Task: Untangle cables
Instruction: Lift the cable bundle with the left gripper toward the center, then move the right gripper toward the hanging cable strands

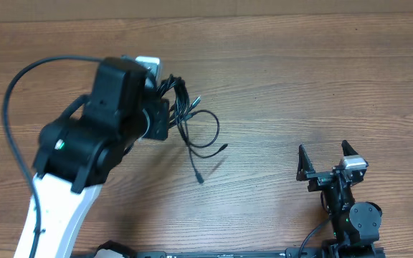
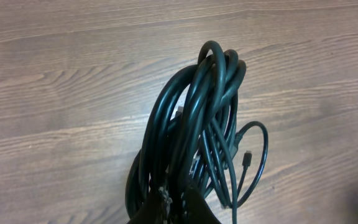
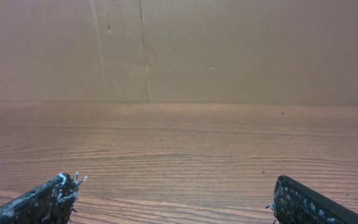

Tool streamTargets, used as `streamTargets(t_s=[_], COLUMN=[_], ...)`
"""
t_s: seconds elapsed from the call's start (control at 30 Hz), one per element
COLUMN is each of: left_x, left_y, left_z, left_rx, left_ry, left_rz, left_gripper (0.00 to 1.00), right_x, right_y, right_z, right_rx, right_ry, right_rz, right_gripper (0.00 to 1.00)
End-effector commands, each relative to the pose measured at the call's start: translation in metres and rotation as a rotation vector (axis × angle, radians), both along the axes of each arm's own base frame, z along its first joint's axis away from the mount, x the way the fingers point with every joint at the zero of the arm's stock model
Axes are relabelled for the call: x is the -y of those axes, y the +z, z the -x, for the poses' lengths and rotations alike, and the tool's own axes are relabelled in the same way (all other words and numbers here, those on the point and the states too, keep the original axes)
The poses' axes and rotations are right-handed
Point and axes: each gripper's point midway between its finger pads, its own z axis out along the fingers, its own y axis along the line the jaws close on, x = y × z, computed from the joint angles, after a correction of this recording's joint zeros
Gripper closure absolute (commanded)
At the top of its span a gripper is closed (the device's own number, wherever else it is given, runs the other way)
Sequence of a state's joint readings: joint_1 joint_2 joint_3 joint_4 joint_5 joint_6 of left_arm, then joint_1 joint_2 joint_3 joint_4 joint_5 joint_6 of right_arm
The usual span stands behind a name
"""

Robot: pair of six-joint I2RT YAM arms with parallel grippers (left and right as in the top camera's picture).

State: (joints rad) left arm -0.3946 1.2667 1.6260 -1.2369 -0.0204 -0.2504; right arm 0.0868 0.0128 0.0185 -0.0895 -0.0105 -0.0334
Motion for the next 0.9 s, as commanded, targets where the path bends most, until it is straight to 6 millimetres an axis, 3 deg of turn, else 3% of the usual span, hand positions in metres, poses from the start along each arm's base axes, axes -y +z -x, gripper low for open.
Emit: streamTargets(t_s=[0.0, 0.3, 0.37, 0.5, 0.6, 0.73, 0.87], left_x=[-0.008, -0.014, -0.014, -0.004, 0.014, 0.036, 0.051], left_y=[0.021, 0.024, 0.022, 0.016, 0.011, 0.007, 0.002], left_z=[0.01, 0.026, 0.026, 0.028, 0.031, 0.041, 0.051], left_rx=[0.065, 0.051, 0.035, -0.013, -0.068, -0.133, -0.194], left_ry=[-0.007, 0.032, 0.05, 0.024, -0.043, -0.162, -0.262], left_rz=[-0.002, 0.031, 0.042, 0.082, 0.146, 0.209, 0.247], left_gripper=[0.96, 0.96, 0.96, 0.96, 0.96, 0.96, 0.96], right_x=[0.002, 0.001, -0.007, -0.04, -0.087, -0.111, -0.116], right_y=[-0.001, -0.001, 0.0, 0.004, 0.006, 0.005, 0.005], right_z=[0.0, 0.0, 0.001, 0.01, 0.036, 0.059, 0.066], right_rx=[0.006, 0.005, -0.004, -0.101, -0.341, -0.516, -0.486], right_ry=[-0.009, -0.005, 0.037, 0.228, 0.499, 0.649, 0.716], right_rz=[-0.002, -0.011, -0.103, -0.532, -0.909, -1.026, -0.913], right_gripper=[0.0, 0.0, 0.0, 0.0, 0.0, 0.0, 0.01])
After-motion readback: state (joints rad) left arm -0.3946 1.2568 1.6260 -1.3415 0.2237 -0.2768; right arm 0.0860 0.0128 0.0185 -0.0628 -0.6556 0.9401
